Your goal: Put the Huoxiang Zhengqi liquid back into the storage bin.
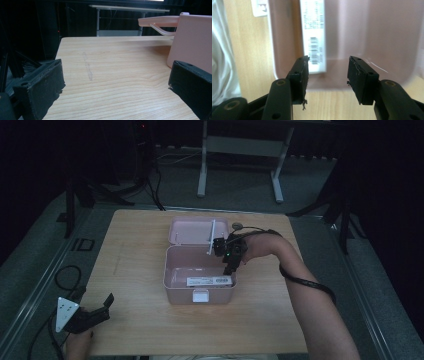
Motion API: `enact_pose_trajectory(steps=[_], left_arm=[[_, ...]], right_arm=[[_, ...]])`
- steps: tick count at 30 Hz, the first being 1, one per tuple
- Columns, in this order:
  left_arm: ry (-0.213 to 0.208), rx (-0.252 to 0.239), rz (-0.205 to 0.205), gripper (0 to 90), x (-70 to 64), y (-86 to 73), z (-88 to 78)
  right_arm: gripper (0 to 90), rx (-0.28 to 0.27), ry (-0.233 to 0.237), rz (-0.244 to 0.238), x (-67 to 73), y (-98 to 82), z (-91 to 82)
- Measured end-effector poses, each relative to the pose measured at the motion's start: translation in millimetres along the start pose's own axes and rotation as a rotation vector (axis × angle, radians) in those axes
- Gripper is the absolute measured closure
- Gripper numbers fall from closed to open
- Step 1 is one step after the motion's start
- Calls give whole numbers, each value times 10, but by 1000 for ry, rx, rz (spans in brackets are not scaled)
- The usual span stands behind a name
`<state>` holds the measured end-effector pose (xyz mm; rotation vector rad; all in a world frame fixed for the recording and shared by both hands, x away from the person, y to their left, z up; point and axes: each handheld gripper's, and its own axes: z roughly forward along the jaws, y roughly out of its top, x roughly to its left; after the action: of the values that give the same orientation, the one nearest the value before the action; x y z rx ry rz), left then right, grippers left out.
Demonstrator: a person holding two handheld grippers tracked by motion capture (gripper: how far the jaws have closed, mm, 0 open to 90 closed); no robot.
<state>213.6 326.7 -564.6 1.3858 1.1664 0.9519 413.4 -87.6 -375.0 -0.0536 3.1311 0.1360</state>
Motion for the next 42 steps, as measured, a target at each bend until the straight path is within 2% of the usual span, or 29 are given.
enact_pose_trajectory(steps=[6,8,9,14,19,21,23,25,26,28,30,32,34,36,37,38,39,40,41,42], left_arm=[[-1,-1,-1,2,1,-1,0],[0,0,-1,2,0,0,0],[-1,0,-1,2,1,0,0],[0,0,-1,2,0,0,0],[0,0,0,2,0,0,0],[1,1,-1,2,0,0,0],[1,0,-1,2,0,0,0],[0,0,-1,2,0,0,0],[0,0,-1,2,0,0,0],[0,0,-1,2,0,0,0],[0,0,-1,2,-1,0,-1],[-1,-1,-2,2,0,-1,-1],[-2,-1,-3,2,2,-1,-2],[-2,-1,-2,2,2,-1,-1],[-2,-2,-2,2,1,-1,-2],[-2,-2,-2,2,1,-1,-2],[-2,-2,-2,2,1,-1,-2],[-2,-2,-2,2,2,-1,-2],[-2,-2,-2,2,1,-1,-2],[-2,-2,-2,2,1,-1,-2]], right_arm=[[464,-74,-60,53,-84,-218,-194],[457,-81,-69,59,-95,-251,-209],[452,-95,-79,86,-122,-344,-237],[420,-103,-104,136,-179,-534,-210],[304,-133,-106,214,-264,-703,-83],[285,-152,-83,250,-308,-783,-9],[236,-162,-45,260,-328,-844,76],[209,-168,-30,278,-345,-896,166],[167,-175,-26,287,-354,-923,218],[154,-186,-18,309,-375,-976,324],[142,-201,-35,339,-402,-1021,443],[135,-178,-6,381,-455,-1066,583],[135,-186,-24,400,-473,-1108,697],[131,-219,-37,429,-491,-1165,809],[132,-245,-71,447,-496,-1193,862],[131,-285,-125,476,-502,-1251,949],[131,-285,-125,476,-502,-1251,949],[130,-313,-155,490,-500,-1287,994],[130,-359,-217,522,-499,-1355,1086],[128,-379,-252,529,-486,-1385,1127]])
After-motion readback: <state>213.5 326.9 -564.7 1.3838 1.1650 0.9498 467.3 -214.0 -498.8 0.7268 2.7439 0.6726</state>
